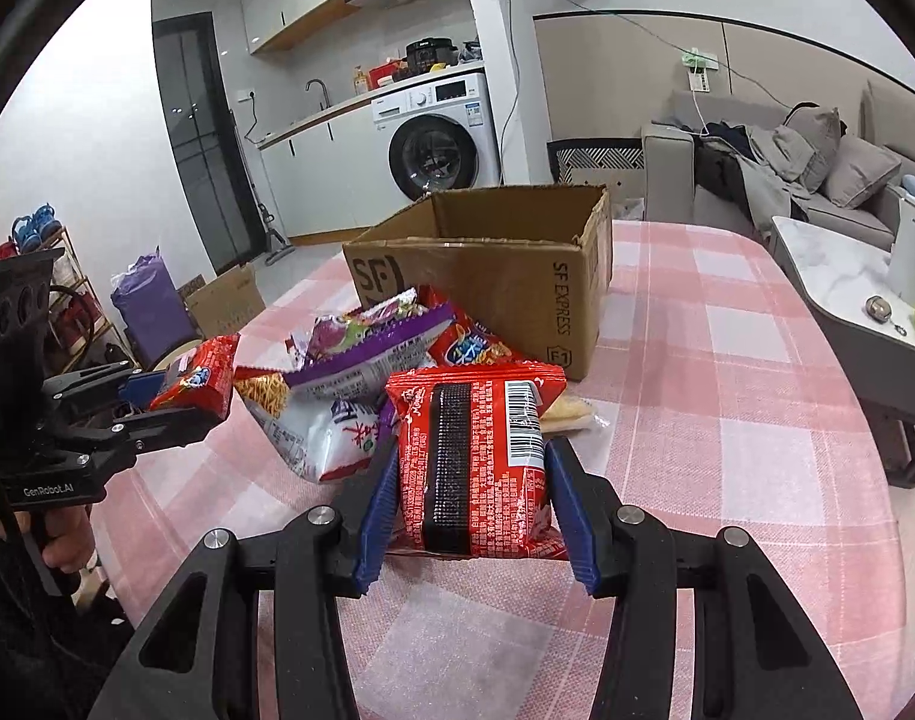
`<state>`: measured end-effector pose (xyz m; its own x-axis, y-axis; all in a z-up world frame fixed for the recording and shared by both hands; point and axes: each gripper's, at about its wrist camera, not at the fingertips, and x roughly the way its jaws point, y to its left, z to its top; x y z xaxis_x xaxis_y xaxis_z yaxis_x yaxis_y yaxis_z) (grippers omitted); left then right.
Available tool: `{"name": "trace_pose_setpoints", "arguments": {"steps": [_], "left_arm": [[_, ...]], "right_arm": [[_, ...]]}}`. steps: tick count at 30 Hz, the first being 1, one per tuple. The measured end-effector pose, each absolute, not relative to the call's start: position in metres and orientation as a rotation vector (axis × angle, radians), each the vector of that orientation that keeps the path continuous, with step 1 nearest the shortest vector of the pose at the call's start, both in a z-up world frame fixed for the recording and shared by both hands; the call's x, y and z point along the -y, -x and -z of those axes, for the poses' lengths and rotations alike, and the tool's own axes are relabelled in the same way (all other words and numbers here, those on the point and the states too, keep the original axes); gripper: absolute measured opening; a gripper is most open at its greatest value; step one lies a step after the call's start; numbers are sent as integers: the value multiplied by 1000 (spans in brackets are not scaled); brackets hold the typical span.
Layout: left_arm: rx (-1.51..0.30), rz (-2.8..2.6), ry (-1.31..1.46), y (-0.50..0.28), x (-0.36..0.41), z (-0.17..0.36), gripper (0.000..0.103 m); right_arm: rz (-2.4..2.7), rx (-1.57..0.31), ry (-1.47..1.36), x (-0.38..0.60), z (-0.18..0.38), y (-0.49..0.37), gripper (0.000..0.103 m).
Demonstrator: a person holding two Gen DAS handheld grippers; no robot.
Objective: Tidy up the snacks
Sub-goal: 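Lift both red packs and carry them over the cardboard box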
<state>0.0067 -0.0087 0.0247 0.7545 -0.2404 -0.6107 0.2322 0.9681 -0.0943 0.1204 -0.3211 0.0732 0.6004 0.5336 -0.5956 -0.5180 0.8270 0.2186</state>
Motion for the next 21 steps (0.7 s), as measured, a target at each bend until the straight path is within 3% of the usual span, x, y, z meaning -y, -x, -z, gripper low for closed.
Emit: {"name": "trace_pose_setpoints", "arguments": {"steps": [21], "left_arm": [[-619, 195, 64, -66, 0, -59, 47]], "right_arm": [[-600, -649, -53, 316, -111, -150, 49]]}}
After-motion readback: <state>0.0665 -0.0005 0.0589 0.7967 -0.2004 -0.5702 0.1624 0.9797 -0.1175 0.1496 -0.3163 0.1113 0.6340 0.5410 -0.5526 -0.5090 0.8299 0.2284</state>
